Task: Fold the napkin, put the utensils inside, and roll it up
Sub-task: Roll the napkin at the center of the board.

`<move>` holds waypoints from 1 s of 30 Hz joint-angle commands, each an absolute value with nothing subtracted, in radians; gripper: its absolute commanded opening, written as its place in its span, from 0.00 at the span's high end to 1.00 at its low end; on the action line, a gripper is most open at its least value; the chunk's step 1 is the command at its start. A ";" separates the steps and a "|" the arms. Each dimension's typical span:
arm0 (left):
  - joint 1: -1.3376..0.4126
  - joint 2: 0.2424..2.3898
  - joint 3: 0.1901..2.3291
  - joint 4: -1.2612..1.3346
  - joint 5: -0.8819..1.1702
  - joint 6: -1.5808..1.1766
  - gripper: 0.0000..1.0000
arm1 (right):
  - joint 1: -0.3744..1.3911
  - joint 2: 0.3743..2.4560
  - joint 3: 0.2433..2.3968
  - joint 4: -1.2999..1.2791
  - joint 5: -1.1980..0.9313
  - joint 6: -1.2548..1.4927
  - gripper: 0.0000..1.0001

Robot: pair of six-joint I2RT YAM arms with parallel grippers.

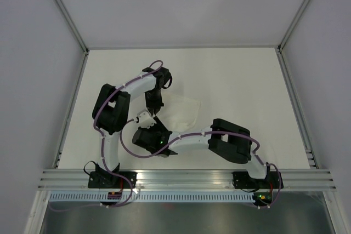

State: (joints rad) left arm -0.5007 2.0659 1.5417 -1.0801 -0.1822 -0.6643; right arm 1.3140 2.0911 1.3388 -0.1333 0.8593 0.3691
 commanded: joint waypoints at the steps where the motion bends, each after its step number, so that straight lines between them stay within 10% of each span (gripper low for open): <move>1: -0.506 2.082 1.563 -1.109 -0.189 -0.638 0.98 | 1.342 2.128 1.420 -0.167 0.934 0.338 0.43; 11: -0.505 2.086 1.565 -1.109 -0.190 -0.632 0.98 | 1.345 2.190 1.470 -0.222 0.943 0.373 0.47; 20: -0.505 2.077 1.562 -1.103 -0.175 -0.638 0.96 | 1.336 2.154 1.395 -0.239 0.913 0.481 0.97; 30: -0.450 1.974 1.508 -0.970 -0.034 -0.686 0.53 | 1.192 1.961 1.037 0.045 0.595 0.635 1.00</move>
State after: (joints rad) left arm -0.4847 2.0506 1.5280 -1.0351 -0.0937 -0.6662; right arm 1.2537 1.9781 1.1366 0.0006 0.7677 0.5545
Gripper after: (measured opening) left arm 0.443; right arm 0.067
